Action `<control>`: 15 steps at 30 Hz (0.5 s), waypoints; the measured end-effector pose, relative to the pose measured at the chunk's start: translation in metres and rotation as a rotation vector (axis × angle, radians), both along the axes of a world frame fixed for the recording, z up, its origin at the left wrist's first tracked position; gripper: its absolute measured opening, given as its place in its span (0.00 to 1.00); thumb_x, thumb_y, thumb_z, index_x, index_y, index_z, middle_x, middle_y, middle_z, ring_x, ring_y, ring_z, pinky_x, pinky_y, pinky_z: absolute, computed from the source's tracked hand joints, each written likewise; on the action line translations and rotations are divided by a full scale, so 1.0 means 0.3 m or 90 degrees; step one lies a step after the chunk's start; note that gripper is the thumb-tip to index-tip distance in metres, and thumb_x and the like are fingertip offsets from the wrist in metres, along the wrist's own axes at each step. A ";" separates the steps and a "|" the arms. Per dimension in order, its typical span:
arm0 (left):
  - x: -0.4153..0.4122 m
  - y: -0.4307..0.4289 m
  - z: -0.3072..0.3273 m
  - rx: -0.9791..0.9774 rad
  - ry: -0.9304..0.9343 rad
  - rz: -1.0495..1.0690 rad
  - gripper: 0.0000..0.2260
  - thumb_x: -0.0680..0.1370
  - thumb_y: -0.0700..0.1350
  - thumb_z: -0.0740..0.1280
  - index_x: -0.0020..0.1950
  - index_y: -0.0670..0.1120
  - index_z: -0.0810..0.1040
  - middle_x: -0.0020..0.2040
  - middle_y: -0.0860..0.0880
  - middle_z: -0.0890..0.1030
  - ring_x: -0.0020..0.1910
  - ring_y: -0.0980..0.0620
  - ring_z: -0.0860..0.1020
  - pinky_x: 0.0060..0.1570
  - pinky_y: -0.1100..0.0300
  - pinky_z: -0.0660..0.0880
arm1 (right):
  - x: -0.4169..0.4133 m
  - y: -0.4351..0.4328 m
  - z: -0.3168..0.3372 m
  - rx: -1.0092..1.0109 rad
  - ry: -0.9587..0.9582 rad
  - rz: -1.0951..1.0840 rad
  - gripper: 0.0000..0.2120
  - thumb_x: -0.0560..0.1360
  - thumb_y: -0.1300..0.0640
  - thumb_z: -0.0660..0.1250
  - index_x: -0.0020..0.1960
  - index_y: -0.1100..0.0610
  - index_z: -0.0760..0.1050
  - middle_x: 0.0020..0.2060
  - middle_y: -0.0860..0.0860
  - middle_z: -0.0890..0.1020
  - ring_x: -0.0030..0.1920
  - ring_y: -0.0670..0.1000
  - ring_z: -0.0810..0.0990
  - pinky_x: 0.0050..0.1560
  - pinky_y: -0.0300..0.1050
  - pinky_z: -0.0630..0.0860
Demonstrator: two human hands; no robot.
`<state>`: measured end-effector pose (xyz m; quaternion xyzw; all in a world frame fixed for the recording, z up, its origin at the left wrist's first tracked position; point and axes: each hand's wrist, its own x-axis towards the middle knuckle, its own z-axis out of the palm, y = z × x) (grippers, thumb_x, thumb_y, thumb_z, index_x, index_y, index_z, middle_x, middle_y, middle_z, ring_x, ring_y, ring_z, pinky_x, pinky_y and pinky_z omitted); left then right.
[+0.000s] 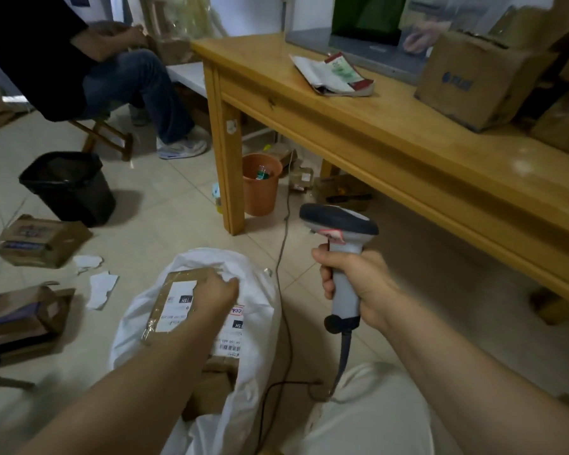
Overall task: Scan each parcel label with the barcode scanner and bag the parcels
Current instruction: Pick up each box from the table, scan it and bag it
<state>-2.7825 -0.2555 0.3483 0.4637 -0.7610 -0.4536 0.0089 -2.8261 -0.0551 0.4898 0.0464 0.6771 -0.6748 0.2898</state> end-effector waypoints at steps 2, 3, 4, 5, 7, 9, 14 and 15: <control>-0.039 0.106 0.092 -0.127 0.036 -0.104 0.30 0.80 0.49 0.62 0.78 0.44 0.55 0.72 0.38 0.67 0.70 0.38 0.67 0.68 0.46 0.66 | 0.012 0.038 0.030 -0.028 0.006 -0.025 0.06 0.73 0.61 0.72 0.41 0.61 0.75 0.27 0.55 0.76 0.24 0.50 0.73 0.28 0.42 0.73; -0.055 0.169 0.149 -0.164 0.066 -0.151 0.31 0.80 0.49 0.63 0.79 0.46 0.53 0.74 0.40 0.63 0.72 0.40 0.63 0.70 0.47 0.64 | 0.017 0.062 0.048 -0.038 0.017 -0.037 0.07 0.73 0.60 0.72 0.40 0.61 0.76 0.27 0.56 0.77 0.24 0.51 0.74 0.30 0.43 0.75; -0.077 0.219 0.184 -0.212 0.113 -0.195 0.31 0.79 0.49 0.63 0.79 0.48 0.52 0.76 0.42 0.60 0.74 0.42 0.60 0.71 0.48 0.62 | 0.023 0.091 0.068 -0.044 0.029 -0.051 0.07 0.73 0.59 0.72 0.40 0.61 0.76 0.27 0.56 0.78 0.24 0.51 0.75 0.31 0.44 0.76; -0.084 0.279 0.235 -0.261 0.146 -0.234 0.32 0.79 0.49 0.64 0.79 0.50 0.52 0.77 0.44 0.58 0.75 0.43 0.57 0.73 0.49 0.60 | 0.031 0.125 0.087 -0.047 0.041 -0.068 0.08 0.73 0.58 0.72 0.40 0.61 0.76 0.27 0.56 0.78 0.25 0.51 0.76 0.32 0.45 0.76; -0.117 0.381 0.308 -0.341 0.200 -0.320 0.33 0.79 0.50 0.65 0.79 0.51 0.51 0.78 0.46 0.55 0.77 0.46 0.53 0.75 0.50 0.56 | 0.044 0.202 0.132 -0.061 0.065 -0.113 0.08 0.72 0.57 0.73 0.40 0.61 0.76 0.26 0.56 0.78 0.25 0.51 0.76 0.32 0.45 0.76; -0.146 0.476 0.399 -0.404 0.263 -0.393 0.34 0.78 0.49 0.66 0.79 0.52 0.51 0.78 0.46 0.56 0.77 0.46 0.53 0.75 0.51 0.55 | 0.058 0.289 0.188 -0.082 0.098 -0.163 0.08 0.72 0.58 0.73 0.40 0.60 0.75 0.25 0.55 0.77 0.23 0.50 0.73 0.29 0.43 0.73; -0.201 0.736 0.678 -0.490 0.416 -0.509 0.34 0.77 0.47 0.67 0.79 0.51 0.53 0.76 0.47 0.61 0.75 0.46 0.57 0.74 0.51 0.55 | 0.108 0.521 0.382 -0.095 0.204 -0.295 0.07 0.72 0.61 0.73 0.40 0.59 0.75 0.24 0.53 0.74 0.22 0.49 0.71 0.26 0.41 0.70; -0.205 0.796 0.738 -0.492 0.434 -0.523 0.35 0.76 0.48 0.67 0.79 0.52 0.53 0.76 0.47 0.61 0.75 0.46 0.57 0.73 0.51 0.55 | 0.120 0.572 0.423 -0.097 0.225 -0.322 0.07 0.71 0.63 0.73 0.41 0.59 0.75 0.24 0.52 0.74 0.22 0.48 0.71 0.26 0.40 0.70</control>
